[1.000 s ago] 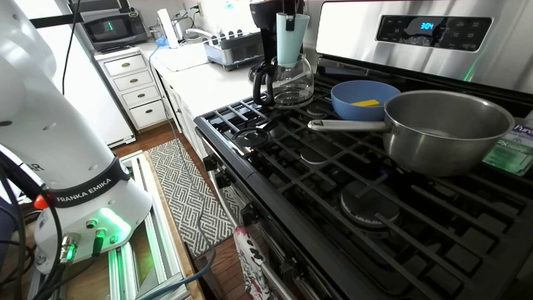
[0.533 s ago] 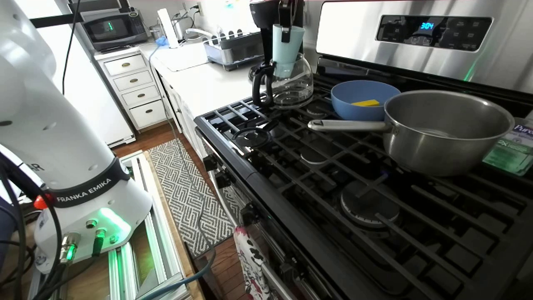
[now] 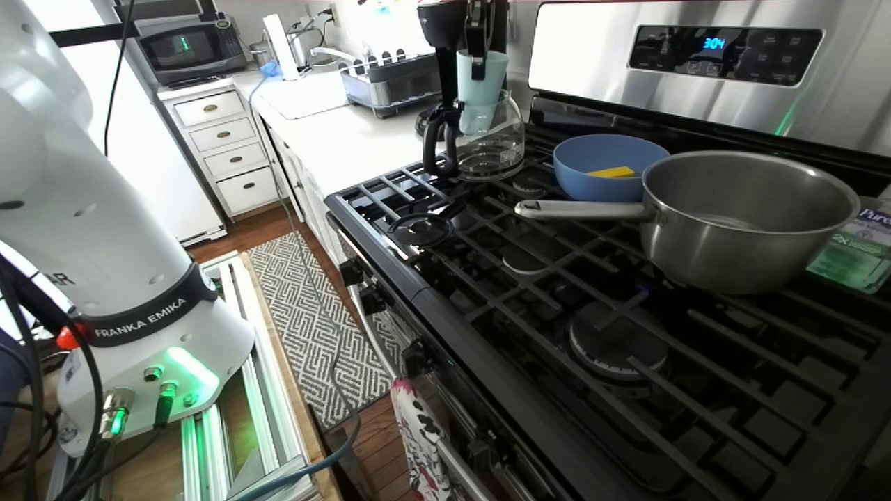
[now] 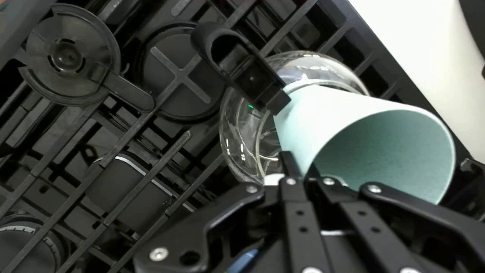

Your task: Move the cup from the bowl to the kettle

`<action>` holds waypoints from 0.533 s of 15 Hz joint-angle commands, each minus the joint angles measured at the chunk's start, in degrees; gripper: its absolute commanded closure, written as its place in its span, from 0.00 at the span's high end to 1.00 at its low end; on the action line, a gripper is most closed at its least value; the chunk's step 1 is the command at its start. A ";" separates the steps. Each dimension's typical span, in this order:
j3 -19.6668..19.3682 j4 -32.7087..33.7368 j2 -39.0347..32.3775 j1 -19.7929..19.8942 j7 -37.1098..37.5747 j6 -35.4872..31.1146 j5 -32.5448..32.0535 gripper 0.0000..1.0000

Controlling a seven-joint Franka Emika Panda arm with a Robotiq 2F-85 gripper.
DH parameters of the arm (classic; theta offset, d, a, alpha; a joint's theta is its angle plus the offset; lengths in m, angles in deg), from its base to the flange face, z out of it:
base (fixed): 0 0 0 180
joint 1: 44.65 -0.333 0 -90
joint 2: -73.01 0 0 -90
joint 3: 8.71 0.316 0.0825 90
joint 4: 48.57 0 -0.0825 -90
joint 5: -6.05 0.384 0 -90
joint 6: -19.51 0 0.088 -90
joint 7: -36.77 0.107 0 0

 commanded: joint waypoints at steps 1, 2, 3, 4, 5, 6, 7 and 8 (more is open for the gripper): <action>0.15 -1.20 0.56 -0.94 3.09 -3.64 -2.54 0.01; 0.18 -1.26 0.47 -1.04 3.43 -4.10 -2.80 0.01; 0.19 -1.31 0.37 -1.15 3.77 -4.32 -3.16 0.01; 0.22 -1.44 0.24 -1.27 4.40 -4.58 -3.94 0.01; 0.21 -1.53 0.09 -1.32 4.94 -4.46 -4.57 0.01; 0.21 -1.71 0.04 -1.38 5.41 -4.51 -5.05 0.01; 0.23 -1.88 -0.05 -1.45 5.76 -4.35 -5.47 0.01; 0.27 -2.06 -0.17 -1.53 6.03 -4.32 -5.93 0.01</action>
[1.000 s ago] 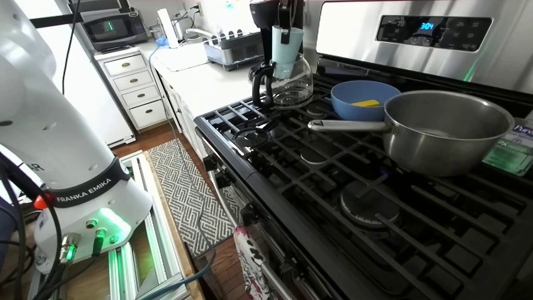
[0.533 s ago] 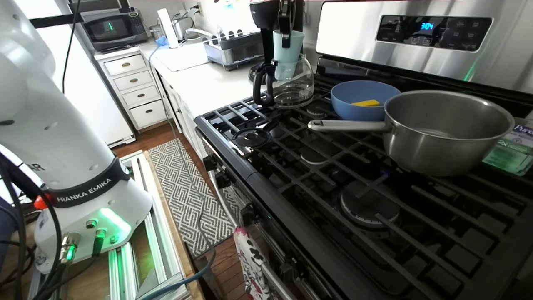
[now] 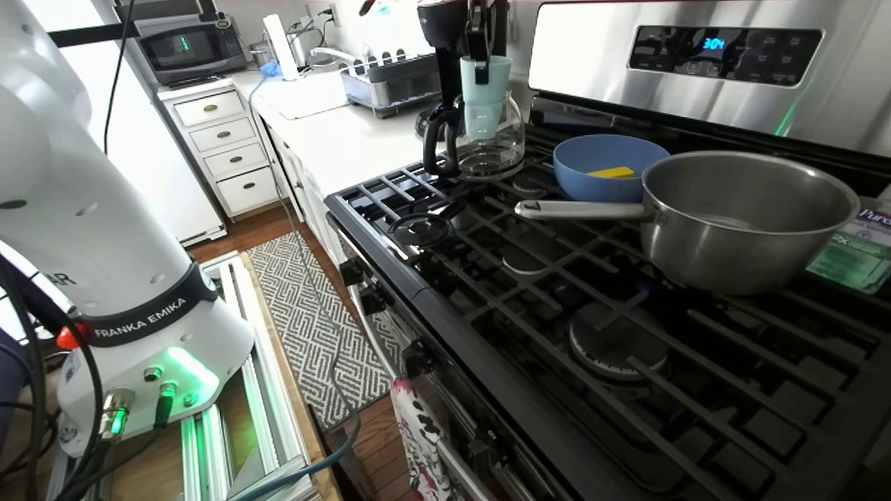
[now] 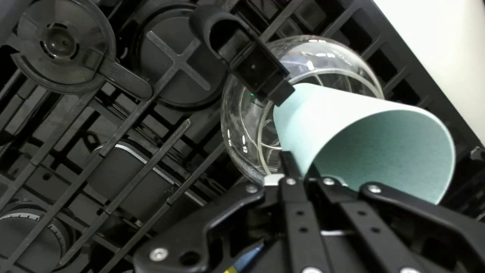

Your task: Move the cup from the bowl to the kettle

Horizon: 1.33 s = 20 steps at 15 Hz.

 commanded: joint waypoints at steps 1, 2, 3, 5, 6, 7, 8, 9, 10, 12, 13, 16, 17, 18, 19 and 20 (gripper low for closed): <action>0.10 -0.84 -0.19 -0.69 2.68 -1.23 -2.21 0.01; 0.09 -0.81 -0.34 -0.75 2.75 -1.22 -2.18 0.29; 0.08 -0.73 -0.45 -0.84 2.93 -1.16 -2.24 0.31; 0.04 -0.60 -0.45 -0.94 2.96 -1.01 -2.12 0.43; 0.03 -0.58 -0.39 -0.96 2.92 -0.99 -2.05 0.51; 0.03 -0.62 -0.22 -0.97 2.88 -1.04 -1.94 0.57; 0.02 -0.70 0.15 -0.95 2.76 -1.15 -1.71 0.65; 0.01 -0.69 0.42 -0.94 2.70 -1.14 -1.62 0.71; -0.02 -0.83 0.98 -0.90 2.79 -1.41 -1.54 0.77; -0.09 -1.04 2.67 -0.73 2.26 -1.48 -0.42 0.92; -0.11 -1.32 3.85 -0.63 1.99 -1.66 0.18 0.99; -0.04 -1.54 7.72 -0.60 -2.07 0.56 3.48 1.00; -0.05 -1.45 8.96 -0.66 -3.55 1.33 5.10 1.00; -0.11 -1.57 10.28 -0.59 -4.07 1.44 6.48 1.00; -0.19 -1.42 11.32 -0.43 -3.97 1.82 7.83 1.00; 0.39 0.07 7.93 -0.05 -2.46 0.86 4.72 1.00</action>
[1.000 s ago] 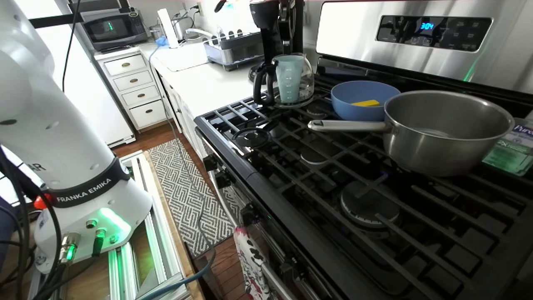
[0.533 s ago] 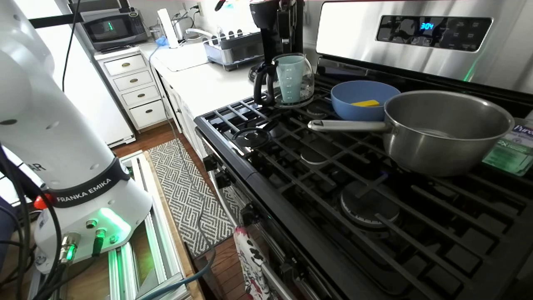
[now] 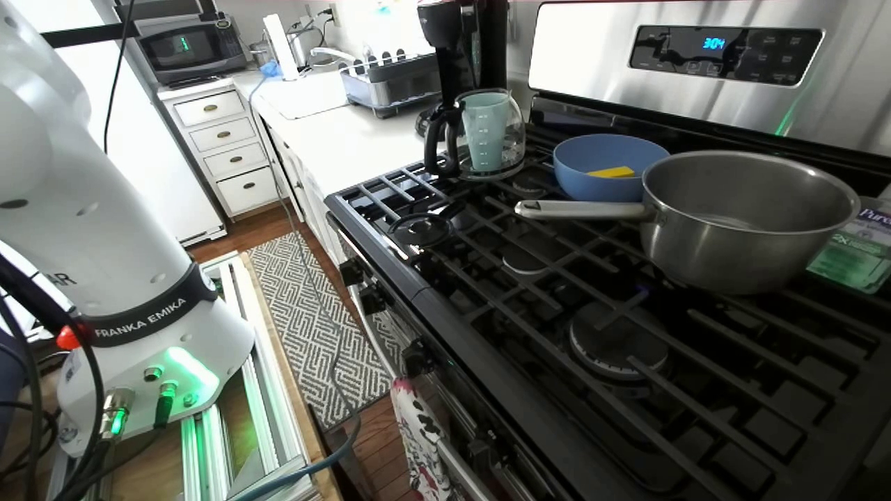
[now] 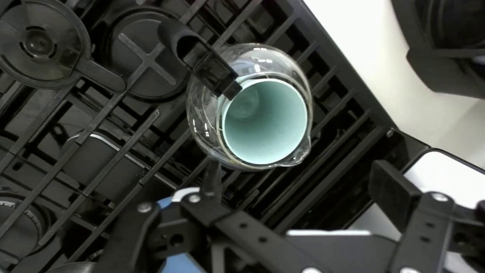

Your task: Move the cup from the bowl to the kettle

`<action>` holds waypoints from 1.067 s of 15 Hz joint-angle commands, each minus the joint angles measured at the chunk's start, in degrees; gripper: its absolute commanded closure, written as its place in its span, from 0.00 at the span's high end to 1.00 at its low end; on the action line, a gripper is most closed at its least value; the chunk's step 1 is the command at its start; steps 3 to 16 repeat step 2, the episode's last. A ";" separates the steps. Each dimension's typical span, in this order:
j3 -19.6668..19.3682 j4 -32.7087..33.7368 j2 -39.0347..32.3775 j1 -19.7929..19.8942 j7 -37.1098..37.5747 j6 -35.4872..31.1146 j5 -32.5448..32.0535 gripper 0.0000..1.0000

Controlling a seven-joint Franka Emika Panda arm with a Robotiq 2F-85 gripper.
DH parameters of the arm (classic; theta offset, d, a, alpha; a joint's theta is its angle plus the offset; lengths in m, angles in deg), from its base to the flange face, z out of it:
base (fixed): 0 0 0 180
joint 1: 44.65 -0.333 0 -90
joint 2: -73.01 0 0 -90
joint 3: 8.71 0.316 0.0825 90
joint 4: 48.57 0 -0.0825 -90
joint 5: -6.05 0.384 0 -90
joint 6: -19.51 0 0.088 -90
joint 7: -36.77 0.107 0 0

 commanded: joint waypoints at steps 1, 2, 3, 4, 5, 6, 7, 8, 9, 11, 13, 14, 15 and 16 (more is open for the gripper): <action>0.44 0.08 1.10 0.50 -0.28 0.52 0.80 1.00; 0.48 0.05 1.90 0.55 -0.33 0.90 1.12 1.00; 0.48 0.05 1.90 0.55 -0.33 0.90 1.12 1.00; 0.48 0.05 1.90 0.55 -0.33 0.90 1.12 1.00; 0.48 0.05 1.90 0.55 -0.33 0.90 1.12 1.00; 0.48 0.05 1.90 0.55 -0.33 0.90 1.12 1.00; 0.48 0.05 1.90 0.55 -0.33 0.90 1.12 1.00; 0.48 0.05 1.90 0.55 -0.33 0.90 1.12 1.00; 0.48 0.05 1.90 0.55 -0.33 0.90 1.12 1.00; 0.48 0.05 1.90 0.55 -0.33 0.90 1.12 1.00; 0.48 0.05 1.90 0.55 -0.33 0.90 1.12 1.00; 0.48 0.05 1.90 0.55 -0.33 0.90 1.12 1.00; 0.48 0.05 1.90 0.55 -0.33 0.90 1.12 1.00; 0.48 0.05 1.90 0.55 -0.33 0.90 1.12 1.00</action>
